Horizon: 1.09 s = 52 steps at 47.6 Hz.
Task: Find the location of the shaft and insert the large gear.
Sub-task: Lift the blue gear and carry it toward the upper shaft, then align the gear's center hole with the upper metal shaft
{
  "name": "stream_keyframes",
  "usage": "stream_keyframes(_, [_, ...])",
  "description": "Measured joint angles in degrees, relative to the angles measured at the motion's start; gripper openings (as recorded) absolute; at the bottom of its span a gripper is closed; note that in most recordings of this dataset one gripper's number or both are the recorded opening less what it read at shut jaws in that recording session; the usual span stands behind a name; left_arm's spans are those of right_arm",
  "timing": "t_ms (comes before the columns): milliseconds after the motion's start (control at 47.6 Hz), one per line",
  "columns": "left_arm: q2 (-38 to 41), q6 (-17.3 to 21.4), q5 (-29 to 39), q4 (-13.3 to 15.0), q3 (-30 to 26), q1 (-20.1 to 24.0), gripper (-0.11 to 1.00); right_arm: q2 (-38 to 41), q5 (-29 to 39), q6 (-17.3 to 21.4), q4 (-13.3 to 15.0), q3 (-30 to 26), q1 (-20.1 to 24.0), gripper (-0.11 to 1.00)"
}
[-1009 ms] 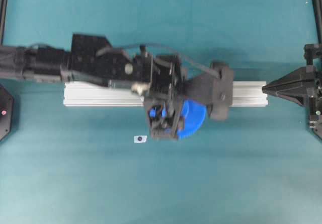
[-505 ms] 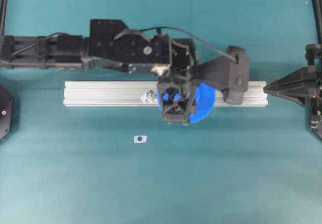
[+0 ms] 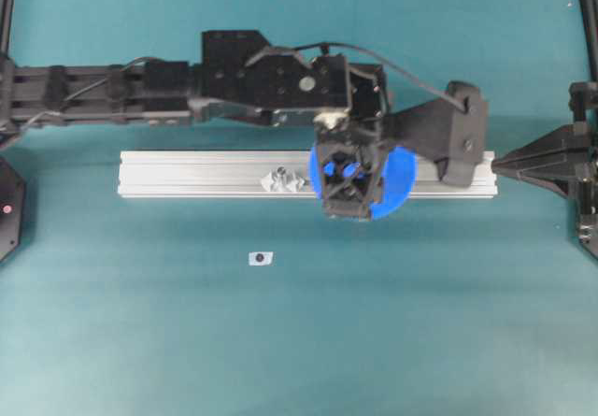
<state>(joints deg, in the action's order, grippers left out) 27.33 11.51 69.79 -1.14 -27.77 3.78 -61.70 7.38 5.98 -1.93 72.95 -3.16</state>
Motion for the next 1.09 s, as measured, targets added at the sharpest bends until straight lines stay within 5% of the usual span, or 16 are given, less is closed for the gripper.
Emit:
stream_keyframes(589, [6.15,2.37,4.66,0.0,-8.0,2.29,0.7,-0.09,0.26,-0.09,0.09,0.35,-0.09,0.01])
stream_keyframes(1093, [6.24,2.72,5.19,0.0,-8.35,2.29,0.7,-0.09,0.53,1.67,0.09,0.53,0.0,0.01])
